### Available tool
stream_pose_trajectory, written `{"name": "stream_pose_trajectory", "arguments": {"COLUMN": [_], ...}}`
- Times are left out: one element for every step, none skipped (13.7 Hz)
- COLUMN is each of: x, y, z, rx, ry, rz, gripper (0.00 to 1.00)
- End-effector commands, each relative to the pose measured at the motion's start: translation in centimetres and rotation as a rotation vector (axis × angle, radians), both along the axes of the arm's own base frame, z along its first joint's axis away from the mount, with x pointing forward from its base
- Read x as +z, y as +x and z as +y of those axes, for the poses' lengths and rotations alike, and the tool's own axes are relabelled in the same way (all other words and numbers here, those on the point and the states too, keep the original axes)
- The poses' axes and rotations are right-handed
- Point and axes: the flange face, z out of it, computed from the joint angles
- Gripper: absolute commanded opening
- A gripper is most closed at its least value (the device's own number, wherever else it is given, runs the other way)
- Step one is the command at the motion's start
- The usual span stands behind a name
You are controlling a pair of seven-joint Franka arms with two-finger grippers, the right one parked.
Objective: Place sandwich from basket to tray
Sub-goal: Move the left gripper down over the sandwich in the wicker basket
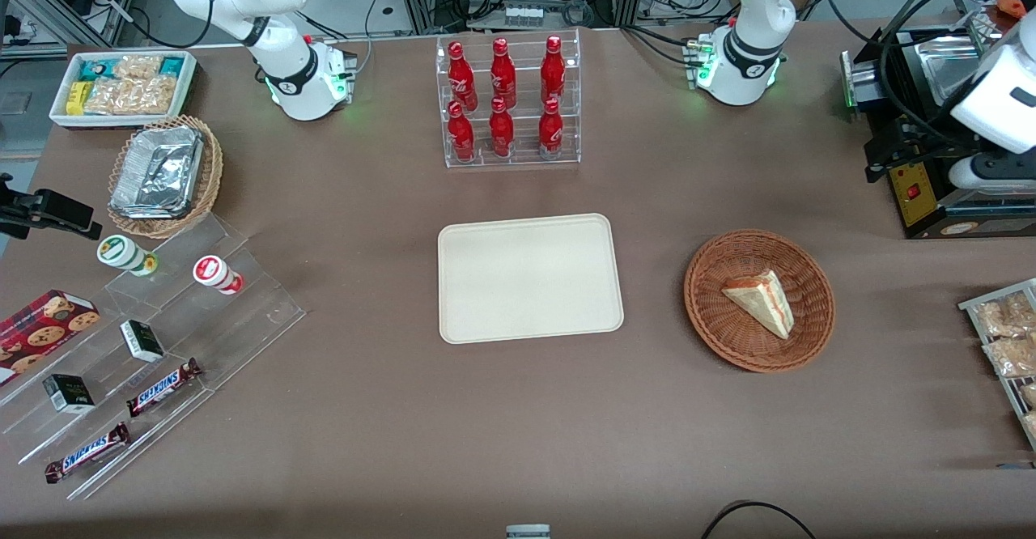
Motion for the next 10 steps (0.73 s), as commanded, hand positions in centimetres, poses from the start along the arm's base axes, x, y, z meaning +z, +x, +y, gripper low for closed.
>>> {"name": "stream_pose_trajectory", "arguments": {"x": [0.4,0.3,-0.1,-0.8,-2.8,-5.2,-6.9,-8.6,-10.5,-12.3], "y": [-0.4,-0.3,-0.1,0.2,0.6,0.9,1.2,1.2,1.4,1.6], "z": [0.2,0.2,0.1,0.1,0.0,-0.4,-0.6,-0.5,-0.5,-0.5], "rx": [-0.010,-0.009,-0.008,-0.006,-0.009,-0.015,-0.019,-0.017,-0.015,-0.013], "ry": [-0.011,-0.018,-0.024,-0.017,-0.012,-0.004,-0.001,-0.003,-0.005,-0.007], "rz": [0.015,0.017,0.022,0.029,0.061,0.091,0.082,0.067,0.062,0.048], "gripper": [1.00,1.00,1.00,1.00,1.00,1.00,1.00,1.00,1.00,1.00]}}
